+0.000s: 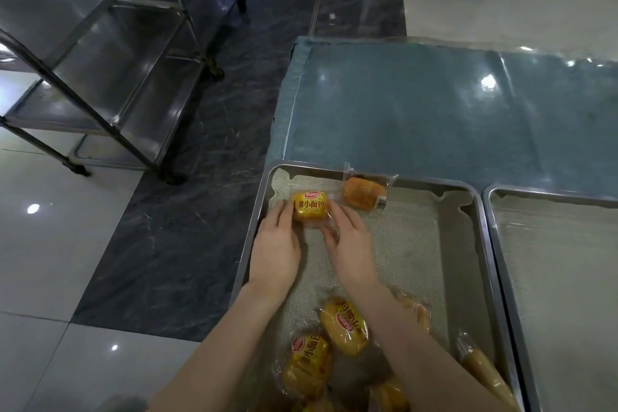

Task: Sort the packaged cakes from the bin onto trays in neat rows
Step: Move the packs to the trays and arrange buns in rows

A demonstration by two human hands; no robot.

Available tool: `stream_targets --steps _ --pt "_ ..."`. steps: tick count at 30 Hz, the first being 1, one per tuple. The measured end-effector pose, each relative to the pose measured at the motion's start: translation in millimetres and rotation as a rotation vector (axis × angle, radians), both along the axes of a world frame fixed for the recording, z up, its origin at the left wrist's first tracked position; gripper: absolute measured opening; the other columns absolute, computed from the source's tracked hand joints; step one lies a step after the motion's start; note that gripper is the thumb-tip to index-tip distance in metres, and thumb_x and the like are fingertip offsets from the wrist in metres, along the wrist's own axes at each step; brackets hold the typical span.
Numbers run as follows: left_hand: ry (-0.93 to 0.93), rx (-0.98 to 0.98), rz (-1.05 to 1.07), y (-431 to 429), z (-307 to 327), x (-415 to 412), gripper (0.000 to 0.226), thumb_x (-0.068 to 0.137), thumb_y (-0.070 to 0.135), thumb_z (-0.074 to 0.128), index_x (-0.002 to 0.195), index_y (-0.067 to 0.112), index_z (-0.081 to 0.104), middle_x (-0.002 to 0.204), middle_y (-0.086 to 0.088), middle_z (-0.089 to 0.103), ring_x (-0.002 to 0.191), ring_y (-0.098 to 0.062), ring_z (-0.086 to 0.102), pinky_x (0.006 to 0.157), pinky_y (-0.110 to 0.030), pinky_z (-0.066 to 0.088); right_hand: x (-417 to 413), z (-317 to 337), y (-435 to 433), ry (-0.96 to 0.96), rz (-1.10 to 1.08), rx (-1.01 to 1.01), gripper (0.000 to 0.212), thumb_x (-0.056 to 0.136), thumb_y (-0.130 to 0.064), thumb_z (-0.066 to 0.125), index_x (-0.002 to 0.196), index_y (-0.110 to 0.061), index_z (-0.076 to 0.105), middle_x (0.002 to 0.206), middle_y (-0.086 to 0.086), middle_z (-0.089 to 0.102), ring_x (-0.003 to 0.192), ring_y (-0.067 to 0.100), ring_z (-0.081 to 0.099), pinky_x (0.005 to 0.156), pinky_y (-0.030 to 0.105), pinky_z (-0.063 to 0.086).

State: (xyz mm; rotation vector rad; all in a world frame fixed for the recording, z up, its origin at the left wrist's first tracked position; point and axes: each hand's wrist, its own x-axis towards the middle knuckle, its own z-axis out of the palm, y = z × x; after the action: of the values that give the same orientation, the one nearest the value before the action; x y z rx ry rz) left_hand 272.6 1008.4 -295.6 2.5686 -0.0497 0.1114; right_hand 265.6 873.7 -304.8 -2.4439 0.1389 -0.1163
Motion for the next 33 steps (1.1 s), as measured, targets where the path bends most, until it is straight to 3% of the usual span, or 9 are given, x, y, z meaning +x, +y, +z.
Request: stream_targets --steps 4,10,13,17,20,24,26,30,33 --pt "-0.078 0.108 -0.175 -1 -1 -7 0.058 0.095 0.016 0.048 0.150 0.011 0.029 0.158 -0.008 0.026 0.146 -0.021 0.024 0.118 -0.037 0.023 -10 3 0 -0.128 0.105 -0.109 0.054 0.093 -0.015 0.056 0.145 -0.021 0.041 0.151 0.001 0.040 0.139 0.015 0.036 0.114 0.033 0.033" --pt "0.108 0.261 -0.295 4 -14 -13 0.068 0.101 0.038 0.036 0.154 0.020 -0.003 0.160 -0.001 -0.018 0.148 -0.020 -0.013 0.122 -0.041 0.011 -17 1 -5 0.003 0.284 -0.231 0.060 0.095 -0.012 0.053 0.150 -0.022 0.030 0.161 -0.005 0.013 0.147 0.010 0.013 0.119 0.029 0.012" --pt "0.063 0.273 -0.270 3 -6 -10 0.062 0.099 0.041 0.034 0.154 0.018 0.015 0.162 -0.004 0.002 0.149 -0.021 0.001 0.121 -0.043 0.016 -16 11 -14 -0.022 0.234 -0.137 0.055 0.095 -0.020 0.053 0.147 -0.028 0.036 0.157 -0.010 0.025 0.142 0.006 0.025 0.117 0.029 0.026" --pt "-0.118 0.133 -0.185 -14 17 4 0.045 0.097 0.032 0.048 0.139 0.014 0.048 0.145 -0.004 0.046 0.138 -0.019 0.036 0.118 -0.038 0.025 -6 27 -40 -0.048 -0.204 0.134 0.041 0.094 -0.020 0.056 0.134 -0.025 0.049 0.135 -0.008 0.043 0.117 0.003 0.045 0.102 0.029 0.045" --pt "-0.023 -0.057 -0.162 -38 34 21 0.047 0.098 0.028 0.050 0.142 0.016 0.043 0.143 -0.001 0.048 0.134 -0.017 0.040 0.114 -0.030 0.025 9 37 -58 0.060 -0.374 0.320 0.051 0.095 -0.026 0.058 0.142 -0.026 0.037 0.142 -0.005 0.037 0.121 0.014 0.049 0.101 0.036 0.047" --pt "0.130 -0.068 -0.099 -67 37 44 0.062 0.096 0.031 0.052 0.150 0.016 0.026 0.147 -0.004 0.044 0.139 -0.023 0.030 0.115 -0.039 0.023 25 43 -69 0.143 -0.290 0.403 0.067 0.095 -0.030 0.058 0.150 -0.030 0.021 0.143 -0.004 0.046 0.126 0.015 0.049 0.102 0.036 0.046" --pt "0.214 -0.145 -0.080 -76 36 47 0.069 0.095 0.030 0.055 0.152 0.018 0.018 0.147 -0.003 0.043 0.139 -0.023 0.028 0.116 -0.041 0.022 27 45 -70 0.158 -0.237 0.423 0.069 0.094 -0.028 0.058 0.151 -0.034 0.019 0.138 -0.007 0.049 0.120 0.009 0.050 0.096 0.027 0.045" --pt "0.138 -0.296 -0.064 -76 33 35 0.075 0.090 0.030 0.063 0.152 0.029 0.020 0.140 0.006 0.048 0.133 -0.015 0.037 0.111 -0.036 0.027 13 46 -74 0.068 -0.213 0.400 0.057 0.092 -0.013 0.061 0.141 -0.034 0.041 0.127 -0.010 0.048 0.111 0.005 0.053 0.094 0.024 0.047" --pt "0.006 -0.252 -0.122 -66 25 18 0.056 0.089 0.026 0.064 0.140 0.029 0.044 0.133 0.009 0.054 0.130 -0.009 0.038 0.114 -0.040 0.031 -6 40 -77 0.036 -0.240 0.385 0.042 0.088 -0.002 0.061 0.120 -0.030 0.060 0.119 -0.016 0.054 0.113 0.003 0.052 0.101 0.029 0.048"
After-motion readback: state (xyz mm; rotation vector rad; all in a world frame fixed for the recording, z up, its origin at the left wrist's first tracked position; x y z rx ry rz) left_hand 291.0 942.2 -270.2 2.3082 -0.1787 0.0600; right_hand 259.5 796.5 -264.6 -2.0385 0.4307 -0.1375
